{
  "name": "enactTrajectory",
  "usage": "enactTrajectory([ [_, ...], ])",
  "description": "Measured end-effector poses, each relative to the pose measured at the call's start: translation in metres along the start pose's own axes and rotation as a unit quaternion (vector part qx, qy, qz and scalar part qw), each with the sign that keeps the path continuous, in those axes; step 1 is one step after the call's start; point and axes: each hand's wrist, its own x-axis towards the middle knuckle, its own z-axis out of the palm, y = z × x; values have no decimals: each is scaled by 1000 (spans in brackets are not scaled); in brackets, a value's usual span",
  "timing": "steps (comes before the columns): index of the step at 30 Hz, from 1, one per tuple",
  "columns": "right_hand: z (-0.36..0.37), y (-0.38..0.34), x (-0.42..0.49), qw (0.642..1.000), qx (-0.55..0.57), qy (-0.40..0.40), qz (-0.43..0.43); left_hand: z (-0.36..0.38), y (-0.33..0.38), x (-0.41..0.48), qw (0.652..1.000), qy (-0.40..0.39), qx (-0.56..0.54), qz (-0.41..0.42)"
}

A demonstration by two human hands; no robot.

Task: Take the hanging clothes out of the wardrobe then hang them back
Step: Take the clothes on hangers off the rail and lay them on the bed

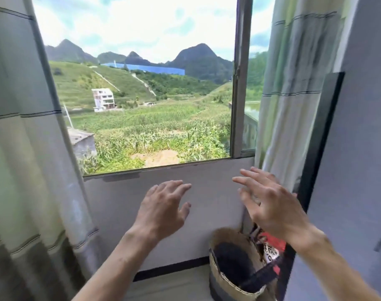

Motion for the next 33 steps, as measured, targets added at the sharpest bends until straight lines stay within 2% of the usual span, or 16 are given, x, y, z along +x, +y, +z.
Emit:
enactTrajectory([
  [5,-38,47,-39,992,-59,47,106,23,65,44,991,-9,-45,123],
  [10,-75,83,-93,968,-130,81,200,47,134,71,970,-16,-94,225],
  [17,-147,131,-211,893,-255,84,361,93,279,79,911,-48,-171,372],
  [22,-200,169,-281,843,-291,102,441,122,383,74,873,-77,-195,440],
  [26,-244,205,-320,808,-317,101,486,135,474,87,857,-50,-215,465],
  [30,-287,249,-366,771,-329,102,536,143,572,106,837,20,-246,489],
  [33,-314,284,-403,734,-321,83,593,145,638,114,823,33,-276,495],
])
